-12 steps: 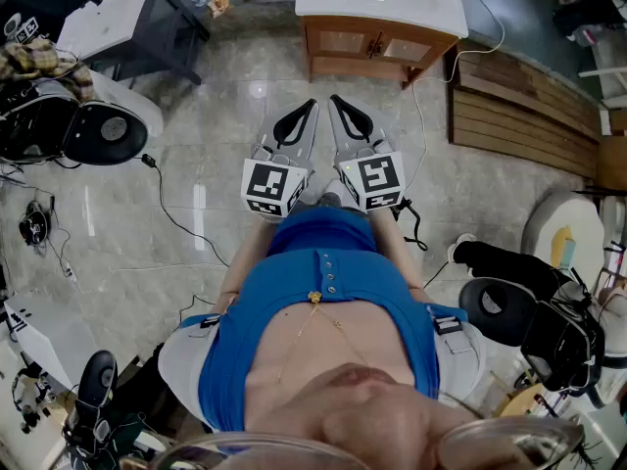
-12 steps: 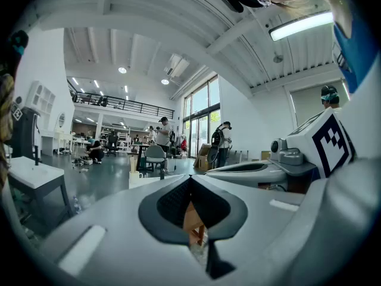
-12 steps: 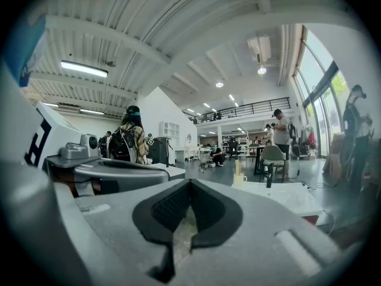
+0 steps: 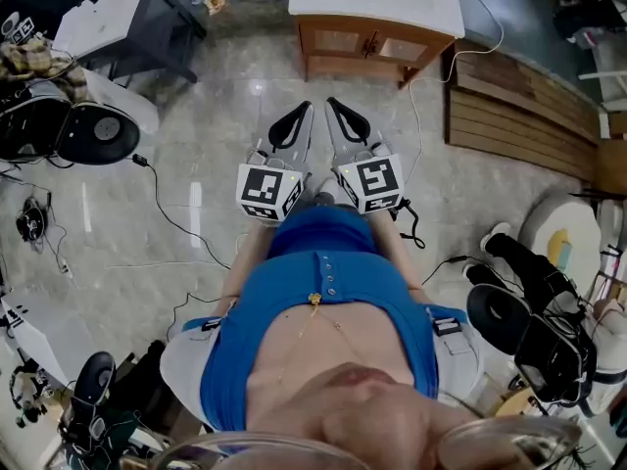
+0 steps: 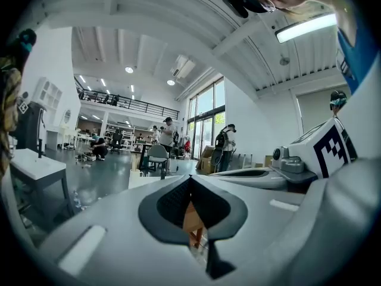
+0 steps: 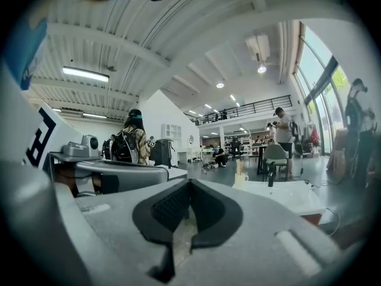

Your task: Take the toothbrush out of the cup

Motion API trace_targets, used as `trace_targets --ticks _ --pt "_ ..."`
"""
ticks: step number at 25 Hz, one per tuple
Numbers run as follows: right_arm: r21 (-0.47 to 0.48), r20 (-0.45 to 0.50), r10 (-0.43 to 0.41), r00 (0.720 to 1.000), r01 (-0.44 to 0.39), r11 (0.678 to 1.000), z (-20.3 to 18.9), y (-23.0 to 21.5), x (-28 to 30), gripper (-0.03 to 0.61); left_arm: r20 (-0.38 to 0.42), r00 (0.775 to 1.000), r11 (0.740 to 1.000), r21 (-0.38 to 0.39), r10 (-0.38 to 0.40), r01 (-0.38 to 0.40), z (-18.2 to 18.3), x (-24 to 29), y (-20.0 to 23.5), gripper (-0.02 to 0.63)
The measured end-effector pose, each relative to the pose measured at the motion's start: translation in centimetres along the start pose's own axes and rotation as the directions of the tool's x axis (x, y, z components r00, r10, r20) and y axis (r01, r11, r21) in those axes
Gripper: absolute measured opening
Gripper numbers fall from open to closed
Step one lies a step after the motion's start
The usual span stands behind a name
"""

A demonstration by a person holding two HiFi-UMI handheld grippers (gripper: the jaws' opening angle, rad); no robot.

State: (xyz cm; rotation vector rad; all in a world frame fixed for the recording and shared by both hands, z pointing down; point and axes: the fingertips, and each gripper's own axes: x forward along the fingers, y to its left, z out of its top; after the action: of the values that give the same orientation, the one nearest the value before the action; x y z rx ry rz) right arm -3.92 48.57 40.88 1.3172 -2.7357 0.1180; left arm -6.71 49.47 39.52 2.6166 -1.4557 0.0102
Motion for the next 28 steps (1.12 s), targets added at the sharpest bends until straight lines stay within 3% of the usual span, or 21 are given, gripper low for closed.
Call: trace_targets --ticks 10,28 --pt "-0.026 -0.025 -0.055 0.998 0.054 0.998 0.2 -2.3 2.8 0.002 -0.004 0.999 0.999 -0.031 -0.035 0.034 0.4 3.5 2.4 0.002" --pt "-0.067 -0.024 -0.132 0.991 0.13 0.989 2.6 -8.5 15.5 0.002 -0.001 0.989 0.987 -0.056 -0.149 0.149 2.9 14.1 11.6 0.002"
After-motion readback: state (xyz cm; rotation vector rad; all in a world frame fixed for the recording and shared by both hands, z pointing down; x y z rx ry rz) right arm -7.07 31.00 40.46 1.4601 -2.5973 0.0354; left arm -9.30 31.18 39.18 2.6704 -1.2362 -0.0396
